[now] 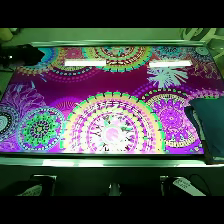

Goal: Fold the shirts.

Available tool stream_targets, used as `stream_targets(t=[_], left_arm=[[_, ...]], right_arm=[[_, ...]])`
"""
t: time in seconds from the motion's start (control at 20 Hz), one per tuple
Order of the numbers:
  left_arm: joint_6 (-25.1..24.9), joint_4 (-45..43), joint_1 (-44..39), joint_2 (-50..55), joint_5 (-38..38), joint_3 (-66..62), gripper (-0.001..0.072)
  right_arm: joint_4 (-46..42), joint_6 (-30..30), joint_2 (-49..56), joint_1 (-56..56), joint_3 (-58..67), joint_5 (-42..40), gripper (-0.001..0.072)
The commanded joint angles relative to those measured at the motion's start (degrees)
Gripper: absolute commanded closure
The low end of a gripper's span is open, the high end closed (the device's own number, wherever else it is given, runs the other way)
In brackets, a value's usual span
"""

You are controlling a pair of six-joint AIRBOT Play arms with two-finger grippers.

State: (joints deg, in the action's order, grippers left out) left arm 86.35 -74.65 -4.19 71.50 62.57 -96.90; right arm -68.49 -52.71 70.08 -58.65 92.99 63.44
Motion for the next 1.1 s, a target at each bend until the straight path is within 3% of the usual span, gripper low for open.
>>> stream_targets(t=[0.0,0.05,0.1,0.2,0.3,0.35,0.4,0.5,1.05], left_arm=[[4.4,-15.1,0.0,9.1,15.5,-10.5,0.0685],[5.7,-16.8,0.0,11.0,18.9,-10.5,0.0680],[6.3,-16.9,0.0,12.7,22.5,-10.3,0.0593],[8.0,-16.9,-0.3,15.2,31.7,-8.1,0.0056],[3.4,-16.9,-1.7,13.0,31.9,-1.2,0.0055],[3.9,-16.9,-2.6,10.1,27.1,3.3,0.0120],[6.6,-16.9,-3.4,6.6,21.4,8.1,0.0198],[13.0,-16.9,-3.8,0.8,13.6,16.6,0.0204],[13.6,-16.9,-3.7,0.1,16.0,19.7,0.0203]], right_arm=[[5.9,5.5,0.1,13.5,7.9,-4.9,0.0060],[3.7,4.1,0.8,19.8,7.9,0.2,0.0060],[0.0,1.3,1.9,26.1,7.7,5.5,0.0060],[-8.6,-2.3,5.6,38.4,6.7,17.7,0.0042],[-10.1,-2.2,9.5,45.9,5.1,27.6,0.0038],[-8.8,-3.3,10.4,47.9,3.5,29.7,0.0039],[-7.8,-4.3,10.6,49.3,1.1,30.1,0.0040],[-7.8,-5.1,10.5,51.2,-3.4,29.5,0.0041],[-8.9,-5.1,10.6,51.7,-6.6,28.5,0.0039]])
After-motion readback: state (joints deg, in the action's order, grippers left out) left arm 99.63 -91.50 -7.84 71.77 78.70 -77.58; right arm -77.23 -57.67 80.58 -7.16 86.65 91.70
